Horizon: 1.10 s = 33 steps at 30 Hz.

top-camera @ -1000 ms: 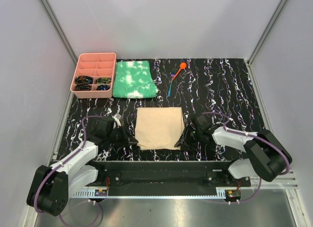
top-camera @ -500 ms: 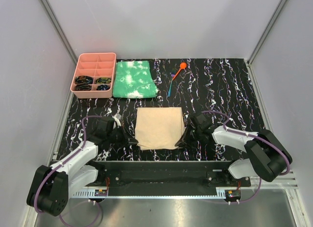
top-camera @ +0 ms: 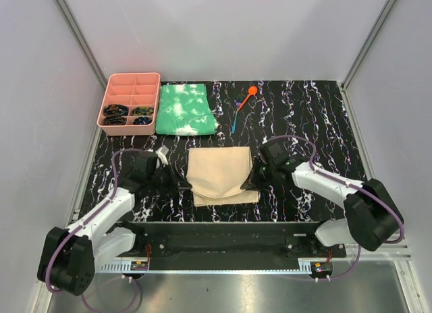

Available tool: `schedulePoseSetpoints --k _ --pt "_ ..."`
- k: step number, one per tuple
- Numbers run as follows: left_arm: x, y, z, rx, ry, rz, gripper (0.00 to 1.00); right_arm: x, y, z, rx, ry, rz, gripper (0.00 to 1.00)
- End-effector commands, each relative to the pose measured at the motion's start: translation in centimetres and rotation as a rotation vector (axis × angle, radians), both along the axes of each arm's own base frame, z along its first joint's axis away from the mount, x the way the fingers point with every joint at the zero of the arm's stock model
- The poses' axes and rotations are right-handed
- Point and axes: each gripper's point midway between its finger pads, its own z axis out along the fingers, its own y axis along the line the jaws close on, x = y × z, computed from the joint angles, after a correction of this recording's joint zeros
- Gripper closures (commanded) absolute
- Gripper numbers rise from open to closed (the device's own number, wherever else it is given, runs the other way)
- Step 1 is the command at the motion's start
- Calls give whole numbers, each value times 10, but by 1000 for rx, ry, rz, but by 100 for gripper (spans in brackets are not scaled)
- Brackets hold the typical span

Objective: Fold the napkin into a case and place the utensils inside
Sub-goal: Smooth out the square-folded napkin at the center of the board.

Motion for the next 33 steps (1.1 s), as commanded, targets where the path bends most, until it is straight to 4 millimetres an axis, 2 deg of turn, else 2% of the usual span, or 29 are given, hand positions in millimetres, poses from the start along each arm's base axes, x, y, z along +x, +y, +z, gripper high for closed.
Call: schedulePoseSetpoints --k 1,3,4,6,7,8,10,11,12,13,14,15,16,17,18,20,21,23,24,26,27,28,29,30,31,32,33 --pt "24 -8 36 -25 -100 -24 100 34 -5 40 -58 -154 35 100" --pt "35 -10 48 -24 -130 -17 100 44 -11 46 -89 -172 42 100" --pt "40 -11 52 -22 -141 -16 100 55 -10 57 -85 -201 40 100" --pt "50 -13 61 -19 -160 -16 100 67 -19 60 -114 -213 43 100" --pt "54 -14 64 -18 -166 -11 100 77 -18 72 -112 -241 39 100" --pt "62 -16 74 -24 -187 -6 100 82 -24 70 -141 -245 49 100" --pt "75 -16 80 -29 -195 10 100 102 -29 86 -152 -295 35 100" --pt "86 -19 95 -45 -233 17 100 109 -31 84 -170 -305 51 100" --pt "94 -20 97 -48 -232 23 100 121 -31 97 -162 -333 45 100" --pt "101 -20 104 -54 -244 29 100 126 -30 102 -161 -341 50 100" --pt "114 -22 116 -59 -265 35 100 132 -30 98 -177 -333 75 100" --pt "122 -20 123 -63 -278 46 100 141 -27 112 -172 -366 75 100" --pt "128 -20 130 -65 -289 49 100 146 -27 115 -176 -372 78 100" --pt "138 -22 142 -70 -311 51 100 150 -27 111 -190 -362 94 100" --pt "144 -20 147 -69 -322 61 100 160 -24 127 -182 -401 94 100" --pt "158 -21 160 -75 -347 67 100 173 -28 129 -206 -417 99 100" --pt "163 -21 165 -81 -354 69 100 184 -26 144 -196 -457 97 100" --pt "175 -22 177 -92 -380 78 100 196 -26 148 -200 -479 111 100" --pt "180 -20 180 -90 -389 90 100 206 -23 165 -192 -521 108 100" --pt "192 -20 189 -97 -405 101 100 217 -22 164 -201 -523 128 100" --pt "197 -18 190 -99 -405 112 100 227 -20 178 -193 -560 123 100" --pt "203 -18 193 -104 -411 116 100 233 -19 175 -203 -561 136 100" --pt "207 -18 193 -106 -416 121 100 240 -18 185 -203 -592 132 100" --pt "211 -18 193 -107 -416 128 100 246 -17 186 -205 -603 133 100" --pt "216 -19 191 -108 -413 131 100 253 -14 178 -207 -593 144 100" --pt "218 -19 189 -110 -408 129 100 258 -10 185 -193 -611 148 100" --pt "219 -20 188 -113 -401 127 100 259 -7 183 -181 -604 155 100"
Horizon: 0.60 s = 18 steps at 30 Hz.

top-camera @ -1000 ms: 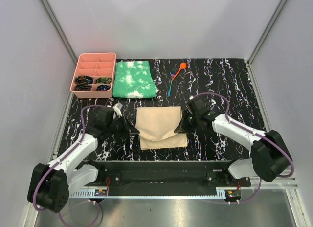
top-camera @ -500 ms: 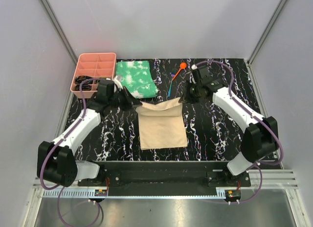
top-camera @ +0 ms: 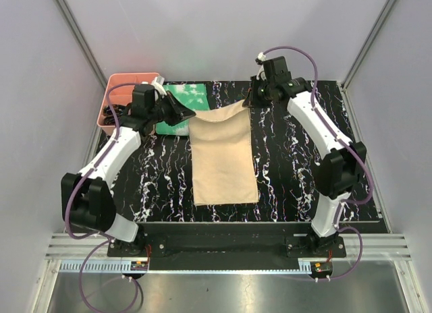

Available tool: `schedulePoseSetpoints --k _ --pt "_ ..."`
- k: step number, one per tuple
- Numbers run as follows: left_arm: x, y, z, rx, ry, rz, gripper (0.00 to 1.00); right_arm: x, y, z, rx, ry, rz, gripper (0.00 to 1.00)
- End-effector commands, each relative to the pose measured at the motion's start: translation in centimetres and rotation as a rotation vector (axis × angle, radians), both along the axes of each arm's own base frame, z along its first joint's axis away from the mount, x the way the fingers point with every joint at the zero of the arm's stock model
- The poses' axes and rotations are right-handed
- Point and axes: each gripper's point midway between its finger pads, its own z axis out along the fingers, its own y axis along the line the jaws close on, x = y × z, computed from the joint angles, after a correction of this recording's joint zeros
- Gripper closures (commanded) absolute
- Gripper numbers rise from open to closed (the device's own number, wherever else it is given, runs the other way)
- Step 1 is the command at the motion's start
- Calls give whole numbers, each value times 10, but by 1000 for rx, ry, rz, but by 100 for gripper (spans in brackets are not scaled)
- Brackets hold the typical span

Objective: Fold the napkin into a case and place the utensils inside
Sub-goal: Smooth out the square-folded napkin at the center of the board.

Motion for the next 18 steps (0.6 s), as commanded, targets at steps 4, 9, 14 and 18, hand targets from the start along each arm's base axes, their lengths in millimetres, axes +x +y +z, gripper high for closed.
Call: schedulePoseSetpoints --k 4,9,14,18 --pt "18 0 14 -33 -50 4 100 12 17 6 53 -2 77 100" --pt "-20 -5 -9 -44 7 -46 100 -22 6 -22 41 96 59 100" --pt "-87 -14 -43 -48 80 -88 100 -75 -5 -39 75 182 69 100" --pt "-137 -30 -79 -25 155 -126 100 -116 -11 -47 120 228 82 100"
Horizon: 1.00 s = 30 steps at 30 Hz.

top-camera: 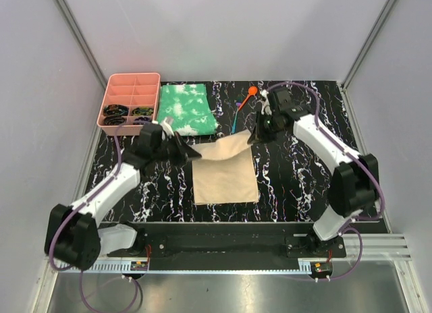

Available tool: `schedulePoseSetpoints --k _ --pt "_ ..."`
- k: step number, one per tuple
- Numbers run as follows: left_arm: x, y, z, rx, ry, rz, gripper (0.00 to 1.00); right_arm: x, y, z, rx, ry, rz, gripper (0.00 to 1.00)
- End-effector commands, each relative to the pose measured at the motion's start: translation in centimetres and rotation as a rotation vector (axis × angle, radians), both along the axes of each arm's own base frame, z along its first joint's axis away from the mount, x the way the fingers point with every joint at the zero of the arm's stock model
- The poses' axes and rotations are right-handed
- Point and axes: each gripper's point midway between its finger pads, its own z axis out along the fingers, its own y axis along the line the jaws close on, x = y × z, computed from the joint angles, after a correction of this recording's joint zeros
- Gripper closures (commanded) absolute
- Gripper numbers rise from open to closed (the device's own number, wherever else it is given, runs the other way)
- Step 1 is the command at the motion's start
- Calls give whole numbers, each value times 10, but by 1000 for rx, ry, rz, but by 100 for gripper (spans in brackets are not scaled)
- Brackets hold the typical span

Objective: Fold the napkin into a case and place the utensils inside
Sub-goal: Smooth out the square-folded napkin at the center of the board.

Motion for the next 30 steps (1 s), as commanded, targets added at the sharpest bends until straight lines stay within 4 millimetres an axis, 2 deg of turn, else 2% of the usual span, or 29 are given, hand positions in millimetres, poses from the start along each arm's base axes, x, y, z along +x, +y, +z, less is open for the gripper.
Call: schedulePoseSetpoints --k 1,2,3,4,5,6,7,13,21,26,30 --pt "-45 -23 -10 -19 9 -56 100 -36 2 27 118 -29 15 100" --pt "-51 -23 -15 -21 27 -57 100 -49 -1 11 118 12 11 100" --pt "-59 -20 -27 -12 50 -55 100 -55 3 15 158 8 15 100" --pt "-63 -18 -34 -4 62 -48 100 -61 2 10 165 25 17 100" --pt "-67 -16 -40 -5 82 -40 100 -72 1 -4 156 61 17 100" --pt "-74 -13 -48 -2 99 -40 100 -75 0 -6 162 57 8 100" --pt "-77 -12 -51 1 104 -47 100 -85 -1 -19 159 92 9 100" --pt "-91 1 -70 68 136 -39 100 -113 12 -50 175 166 30 100" --pt "-106 5 -96 93 209 -49 100 -125 6 -69 144 205 7 100" --pt "-112 -2 -95 60 226 -81 100 -136 -6 -89 86 243 -21 100" --pt "-119 -6 -95 43 251 -98 100 -139 -13 -93 58 248 -43 100"
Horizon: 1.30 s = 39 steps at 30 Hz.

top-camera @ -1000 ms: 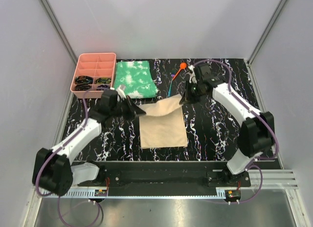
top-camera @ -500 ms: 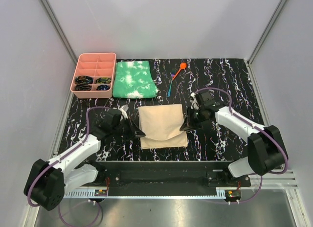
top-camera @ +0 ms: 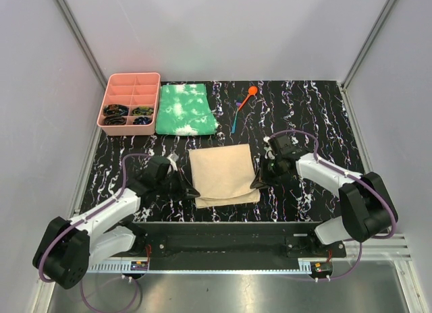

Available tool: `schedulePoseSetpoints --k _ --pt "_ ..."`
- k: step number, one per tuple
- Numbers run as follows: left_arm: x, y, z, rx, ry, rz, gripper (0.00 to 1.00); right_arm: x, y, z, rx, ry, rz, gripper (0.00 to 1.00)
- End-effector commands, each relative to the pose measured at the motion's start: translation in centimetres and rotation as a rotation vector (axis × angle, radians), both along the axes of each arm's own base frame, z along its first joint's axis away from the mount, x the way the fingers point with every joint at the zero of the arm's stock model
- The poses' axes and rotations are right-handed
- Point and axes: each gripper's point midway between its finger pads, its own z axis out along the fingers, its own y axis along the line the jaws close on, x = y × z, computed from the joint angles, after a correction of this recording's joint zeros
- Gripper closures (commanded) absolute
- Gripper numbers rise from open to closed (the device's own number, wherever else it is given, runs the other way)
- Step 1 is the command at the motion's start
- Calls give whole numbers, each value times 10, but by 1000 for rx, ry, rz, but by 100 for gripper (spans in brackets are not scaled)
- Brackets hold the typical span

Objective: Fold the napkin into a case and place the utensils inside
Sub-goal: Smooth out the square-folded napkin at the center of the board.

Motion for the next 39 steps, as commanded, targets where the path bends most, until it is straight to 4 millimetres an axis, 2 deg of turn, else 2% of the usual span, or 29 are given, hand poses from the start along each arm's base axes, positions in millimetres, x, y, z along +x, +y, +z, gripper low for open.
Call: schedulePoseSetpoints --k 1,4,9,12,19,23,24,26,30,32,35,36,37,39 --pt "-2 -11 11 -63 -10 -26 100 4 -3 6 -17 -38 -25 100" --pt "-1 -13 18 -78 -25 -24 100 6 -5 11 -24 -55 -32 100" --pt "-8 -19 12 -78 -1 -38 100 -1 -13 -3 -72 -20 -42 100" --pt "-14 -24 2 -67 18 -55 100 -3 -17 -16 -100 4 -48 100" --pt "-28 -19 -44 -13 143 -34 100 -4 -22 -35 -142 29 -65 100" --pt "-19 -13 -65 94 200 -8 100 -7 -22 -45 -145 59 -71 100" --pt "-11 -18 -61 105 188 -18 100 -8 -21 -47 -139 64 -74 100" --pt "-8 -14 -72 168 229 -22 100 -13 -20 -53 -123 87 -82 100" --pt "24 -8 -70 262 169 -35 100 -18 -16 -57 -88 104 -99 100" --pt "38 3 -68 300 140 -47 100 -17 -14 -54 -73 97 -98 100" --pt "53 14 -54 348 82 -68 100 -7 -11 -40 -67 57 -101 100" --pt "56 15 -44 354 55 -75 100 -4 -12 -36 -76 46 -102 100" --pt "58 17 -40 369 35 -83 100 5 -9 -27 -66 19 -101 100" --pt "59 18 -24 370 -16 -110 100 11 -6 -18 -63 2 -93 100"
